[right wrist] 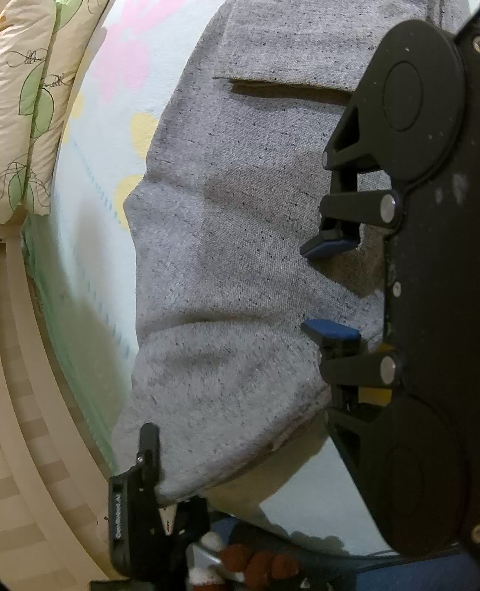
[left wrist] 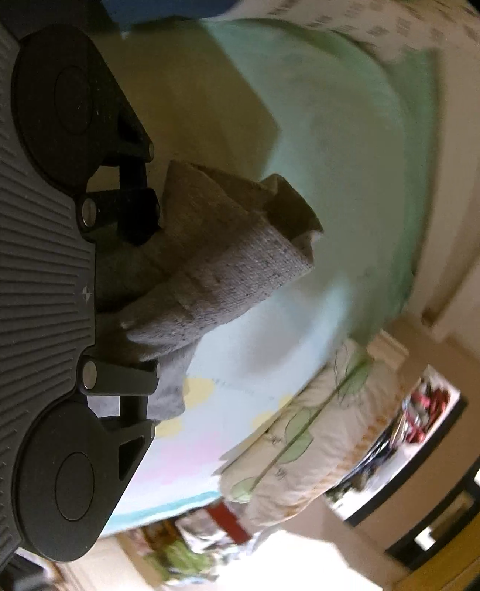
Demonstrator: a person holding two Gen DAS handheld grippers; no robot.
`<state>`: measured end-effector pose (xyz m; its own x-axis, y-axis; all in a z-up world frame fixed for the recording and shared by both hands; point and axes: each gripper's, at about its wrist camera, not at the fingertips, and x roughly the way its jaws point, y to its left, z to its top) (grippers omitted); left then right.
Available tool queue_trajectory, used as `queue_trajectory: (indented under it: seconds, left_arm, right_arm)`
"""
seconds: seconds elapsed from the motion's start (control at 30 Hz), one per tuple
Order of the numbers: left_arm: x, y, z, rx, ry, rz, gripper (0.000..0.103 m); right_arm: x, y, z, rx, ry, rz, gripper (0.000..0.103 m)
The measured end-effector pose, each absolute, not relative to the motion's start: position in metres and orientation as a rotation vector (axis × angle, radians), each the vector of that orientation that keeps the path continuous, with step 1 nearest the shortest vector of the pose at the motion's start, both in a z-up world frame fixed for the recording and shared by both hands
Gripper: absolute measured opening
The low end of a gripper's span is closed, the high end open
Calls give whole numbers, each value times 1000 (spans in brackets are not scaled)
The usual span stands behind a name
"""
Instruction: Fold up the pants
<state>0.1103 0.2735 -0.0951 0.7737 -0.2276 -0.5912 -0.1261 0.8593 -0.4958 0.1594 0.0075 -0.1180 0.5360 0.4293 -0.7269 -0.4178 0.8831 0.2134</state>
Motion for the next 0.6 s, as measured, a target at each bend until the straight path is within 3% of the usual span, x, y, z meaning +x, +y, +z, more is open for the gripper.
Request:
queue_trajectory:
  seconds: [0.43,0.47,0.53,0.6]
  left_arm:
    - [106,245,-73,-432,667,-65,45]
    - [108,249,-78,-468,692,-52,48]
    - [111,257,-89,-550,744,-43,79]
    - [116,264,-101,-608,800,-54,90]
  right_arm:
    - [133,20,-118,-91,817,510,43]
    - [134,17,-118,-80,824,515,43]
    - [136,15,-118,-70,828,521,43]
    - [136,15,-118,-76,827,522,43]
